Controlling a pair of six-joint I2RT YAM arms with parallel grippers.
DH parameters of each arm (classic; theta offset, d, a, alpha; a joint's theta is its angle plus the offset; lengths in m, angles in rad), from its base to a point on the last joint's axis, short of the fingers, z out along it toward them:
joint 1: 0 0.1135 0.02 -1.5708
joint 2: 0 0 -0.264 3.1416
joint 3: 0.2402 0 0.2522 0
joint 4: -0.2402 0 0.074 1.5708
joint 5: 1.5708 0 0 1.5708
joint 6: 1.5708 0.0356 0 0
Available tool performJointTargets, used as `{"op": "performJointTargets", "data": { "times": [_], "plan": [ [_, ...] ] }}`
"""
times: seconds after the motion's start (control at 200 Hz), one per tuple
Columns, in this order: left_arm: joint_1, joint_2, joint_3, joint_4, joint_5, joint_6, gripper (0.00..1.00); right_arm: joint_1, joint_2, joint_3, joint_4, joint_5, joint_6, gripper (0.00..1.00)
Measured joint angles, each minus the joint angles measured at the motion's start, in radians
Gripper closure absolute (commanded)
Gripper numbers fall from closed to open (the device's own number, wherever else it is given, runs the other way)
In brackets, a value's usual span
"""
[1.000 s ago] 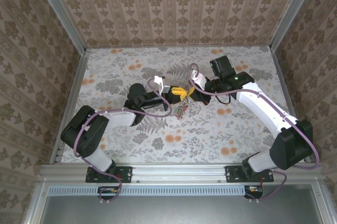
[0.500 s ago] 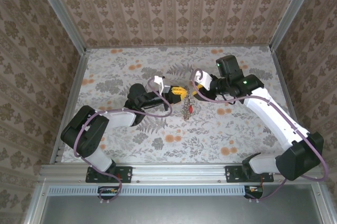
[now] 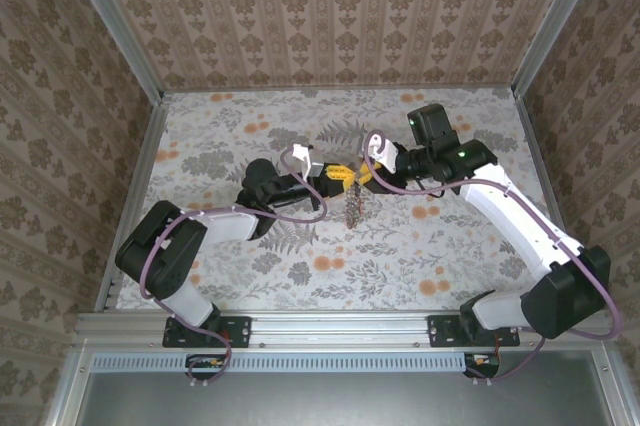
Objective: Put the keys on the keyring
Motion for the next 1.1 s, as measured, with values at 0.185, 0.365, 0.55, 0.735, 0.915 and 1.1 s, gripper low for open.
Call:
{"op": "performJointTargets", "data": {
  "times": [0.185,0.365,0.55,0.735,0.915,1.1],
  "plan": [
    [-0.001,0.000,0.000,0.000,0.000,0.000,1.00,0.000,0.006,0.000,0.023,-0.014,0.000,0.77],
    [-0.005,0.000,0.000,-0.003,-0.002,0.000,1.00,0.000,0.020,0.000,0.030,-0.026,0.000,0.83],
    [-0.004,0.000,-0.002,-0.021,-0.016,0.000,1.00,0.000,0.041,0.002,0.029,-0.030,0.000,0.84],
    [-0.004,0.000,-0.002,-0.024,-0.018,0.000,1.00,0.000,0.043,0.002,0.029,-0.029,0.000,0.84],
    [-0.004,0.000,-0.002,-0.031,-0.018,0.000,1.00,0.000,0.047,0.002,0.028,-0.029,-0.004,0.84],
    [-0.004,0.000,-0.004,-0.037,-0.018,0.000,1.00,0.000,0.050,0.002,0.021,-0.028,-0.008,0.87]
  ]
}}
